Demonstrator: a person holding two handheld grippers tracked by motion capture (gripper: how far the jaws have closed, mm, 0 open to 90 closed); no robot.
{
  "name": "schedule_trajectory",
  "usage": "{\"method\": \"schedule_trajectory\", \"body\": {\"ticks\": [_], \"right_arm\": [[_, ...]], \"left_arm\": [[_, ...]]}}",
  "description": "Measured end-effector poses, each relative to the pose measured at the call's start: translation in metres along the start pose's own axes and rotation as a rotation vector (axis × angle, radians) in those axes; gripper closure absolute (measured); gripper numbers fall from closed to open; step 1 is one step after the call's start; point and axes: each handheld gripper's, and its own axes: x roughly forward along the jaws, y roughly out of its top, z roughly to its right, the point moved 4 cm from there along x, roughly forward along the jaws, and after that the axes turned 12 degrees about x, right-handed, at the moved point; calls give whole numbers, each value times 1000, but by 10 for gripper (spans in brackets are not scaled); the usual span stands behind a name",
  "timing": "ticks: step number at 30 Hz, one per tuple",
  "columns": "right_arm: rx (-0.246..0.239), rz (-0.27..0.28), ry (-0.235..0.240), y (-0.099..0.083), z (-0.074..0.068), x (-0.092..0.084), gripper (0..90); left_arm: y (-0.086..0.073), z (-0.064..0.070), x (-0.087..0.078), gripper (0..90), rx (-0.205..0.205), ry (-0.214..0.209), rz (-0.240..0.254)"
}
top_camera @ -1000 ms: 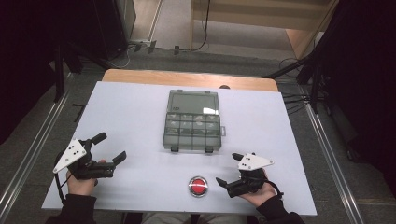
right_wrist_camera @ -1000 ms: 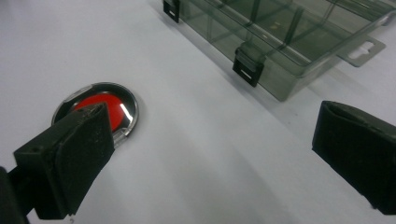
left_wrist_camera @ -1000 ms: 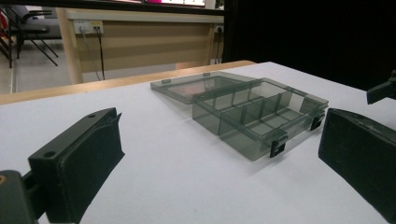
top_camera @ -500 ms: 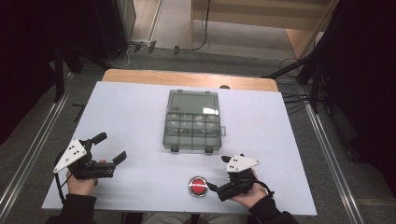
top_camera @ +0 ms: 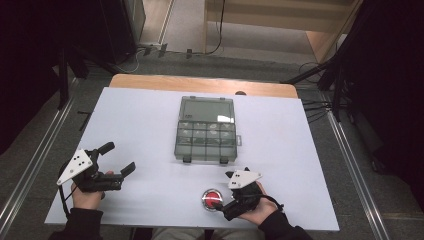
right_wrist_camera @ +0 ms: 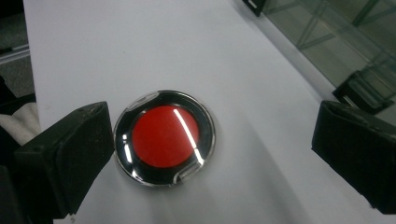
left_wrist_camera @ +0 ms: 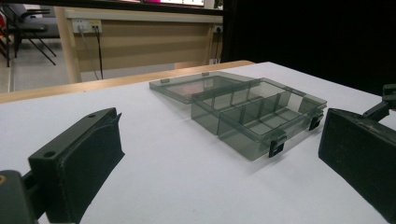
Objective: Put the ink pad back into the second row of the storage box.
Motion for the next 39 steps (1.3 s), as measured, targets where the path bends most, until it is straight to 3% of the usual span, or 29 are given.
{"method": "schedule_trajectory", "body": {"ticks": [7,23,29,34,39], "right_arm": [[-23,-46,21,1,-8,9,3],[-75,-129,51,-5,-15,18,146],[-82,-142,53,-5,-17,20,158],[-99,-144,56,-6,-18,20,247],[-125,-142,44,-7,-18,20,280]], "left_arm": [[0,0,0,0,0,1,-1],[0,0,0,0,0,4,1],[0,0,0,0,2,6,2],[0,0,-1,0,2,5,3],[1,0,-1,0,1,5,4]]}}
